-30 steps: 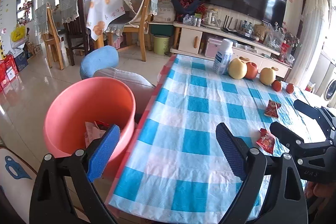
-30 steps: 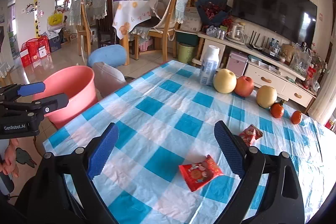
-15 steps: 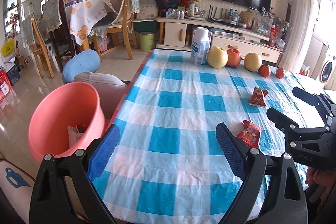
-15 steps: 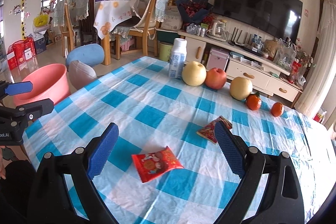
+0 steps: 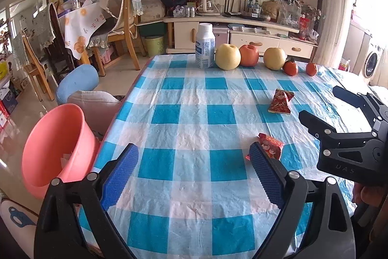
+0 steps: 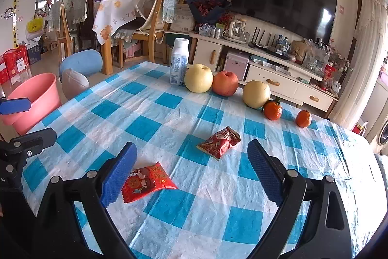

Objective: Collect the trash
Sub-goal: 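Move both tools back over the table toward the red wrappers, then grasp the red cartoon wrapper with the left tool while the right tool grasps the red snack bag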

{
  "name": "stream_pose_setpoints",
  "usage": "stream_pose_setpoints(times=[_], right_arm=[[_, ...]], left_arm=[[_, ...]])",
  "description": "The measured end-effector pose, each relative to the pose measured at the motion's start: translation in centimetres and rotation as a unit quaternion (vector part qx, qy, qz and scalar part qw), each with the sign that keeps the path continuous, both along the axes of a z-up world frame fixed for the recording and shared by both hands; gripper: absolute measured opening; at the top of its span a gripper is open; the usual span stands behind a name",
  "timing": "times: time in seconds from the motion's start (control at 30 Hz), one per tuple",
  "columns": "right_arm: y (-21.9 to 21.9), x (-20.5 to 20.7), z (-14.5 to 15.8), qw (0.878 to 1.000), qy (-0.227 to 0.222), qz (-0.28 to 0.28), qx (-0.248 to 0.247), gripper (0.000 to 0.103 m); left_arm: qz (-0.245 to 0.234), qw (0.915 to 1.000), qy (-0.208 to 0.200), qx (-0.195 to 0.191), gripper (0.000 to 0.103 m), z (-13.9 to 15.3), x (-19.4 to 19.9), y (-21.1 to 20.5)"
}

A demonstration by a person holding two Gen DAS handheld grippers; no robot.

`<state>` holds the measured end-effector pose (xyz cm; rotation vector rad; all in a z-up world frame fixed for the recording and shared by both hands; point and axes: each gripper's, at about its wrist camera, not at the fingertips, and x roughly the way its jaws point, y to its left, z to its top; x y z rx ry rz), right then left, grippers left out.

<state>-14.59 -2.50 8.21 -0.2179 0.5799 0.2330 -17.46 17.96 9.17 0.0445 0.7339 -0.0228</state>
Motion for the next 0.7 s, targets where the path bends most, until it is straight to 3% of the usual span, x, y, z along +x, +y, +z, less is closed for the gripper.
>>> stream_pose_setpoints(times=[0.7], right_arm=[[-3.4, 0.3, 0.5, 1.000, 0.000, -0.019, 0.011, 0.094]], left_arm=[[-0.049, 0.9983, 0.025, 0.018, 0.092, -2.0, 2.3, -5.7]])
